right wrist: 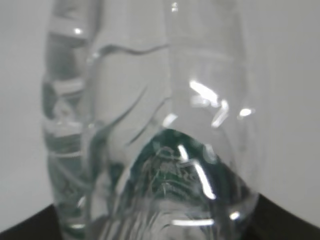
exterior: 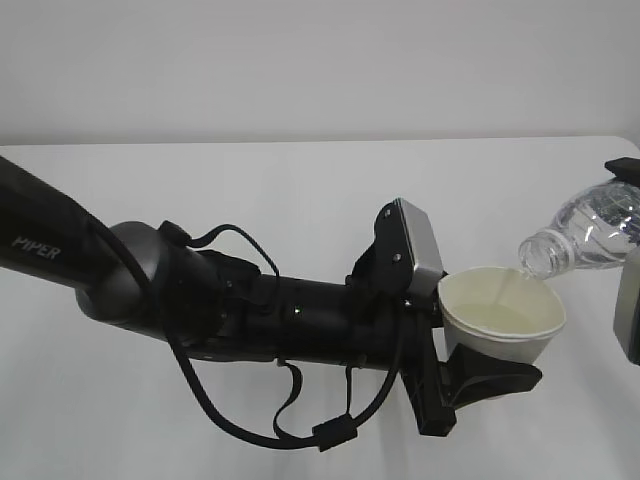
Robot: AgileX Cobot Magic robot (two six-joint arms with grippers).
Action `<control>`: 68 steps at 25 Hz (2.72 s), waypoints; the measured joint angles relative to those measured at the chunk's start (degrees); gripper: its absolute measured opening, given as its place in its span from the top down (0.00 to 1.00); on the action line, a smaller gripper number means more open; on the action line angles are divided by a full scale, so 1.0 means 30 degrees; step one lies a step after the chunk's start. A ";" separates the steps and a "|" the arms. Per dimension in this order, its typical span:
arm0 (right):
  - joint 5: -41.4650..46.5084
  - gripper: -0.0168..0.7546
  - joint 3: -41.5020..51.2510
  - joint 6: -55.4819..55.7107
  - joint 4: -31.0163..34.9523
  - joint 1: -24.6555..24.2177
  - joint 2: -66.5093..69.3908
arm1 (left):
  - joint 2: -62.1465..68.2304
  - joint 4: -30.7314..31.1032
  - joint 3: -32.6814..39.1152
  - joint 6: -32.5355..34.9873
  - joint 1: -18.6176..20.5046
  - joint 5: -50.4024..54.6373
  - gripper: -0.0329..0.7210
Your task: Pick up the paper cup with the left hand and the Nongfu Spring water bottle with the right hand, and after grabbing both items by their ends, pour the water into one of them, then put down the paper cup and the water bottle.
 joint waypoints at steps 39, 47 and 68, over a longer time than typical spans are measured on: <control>-0.0043 0.46 0.0000 -0.0165 -0.0153 0.0000 0.0000 | 0.0000 0.0000 0.0000 0.0000 0.0000 0.0032 0.34; -0.0073 0.46 0.0000 -0.0237 -0.0153 0.0000 0.0000 | 0.0000 0.0000 0.0000 0.0000 0.0000 0.0032 0.34; -0.0086 0.47 0.0000 -0.0284 -0.0153 0.0000 0.0000 | 0.0041 0.0037 0.0000 0.0000 0.0000 0.0173 0.34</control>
